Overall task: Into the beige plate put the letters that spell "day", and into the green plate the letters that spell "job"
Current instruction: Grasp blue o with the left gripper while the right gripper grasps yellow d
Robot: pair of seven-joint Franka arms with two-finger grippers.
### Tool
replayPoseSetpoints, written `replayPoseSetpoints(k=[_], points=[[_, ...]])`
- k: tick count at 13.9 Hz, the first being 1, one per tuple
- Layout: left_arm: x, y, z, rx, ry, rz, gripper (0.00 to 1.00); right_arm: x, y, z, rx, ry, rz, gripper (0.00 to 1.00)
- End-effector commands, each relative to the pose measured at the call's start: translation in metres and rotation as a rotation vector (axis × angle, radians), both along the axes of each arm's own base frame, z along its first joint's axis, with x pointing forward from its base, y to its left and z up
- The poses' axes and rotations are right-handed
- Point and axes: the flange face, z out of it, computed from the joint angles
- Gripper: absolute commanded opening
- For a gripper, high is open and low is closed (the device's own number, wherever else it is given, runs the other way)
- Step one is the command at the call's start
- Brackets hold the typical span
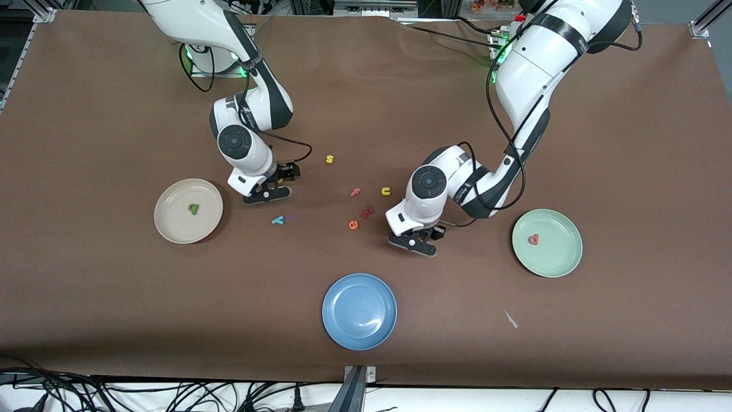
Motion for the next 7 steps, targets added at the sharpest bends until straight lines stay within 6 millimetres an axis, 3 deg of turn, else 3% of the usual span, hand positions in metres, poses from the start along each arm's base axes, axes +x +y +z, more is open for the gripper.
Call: replayPoseSetpoints(k=[1,7], points=[[-0.004,0.0047,-0.0006,0.008,0.029,0.021,0.45,-0.005,-0.0028,-0.0007,0.004,-0.006,0.005,0.93],[-0.0058,0.0033,-0.0013,0.01,0.033,0.018,0.21,-0.0055,-0.0031,-0.0012,0.003,-0.005,0.005,0.6]])
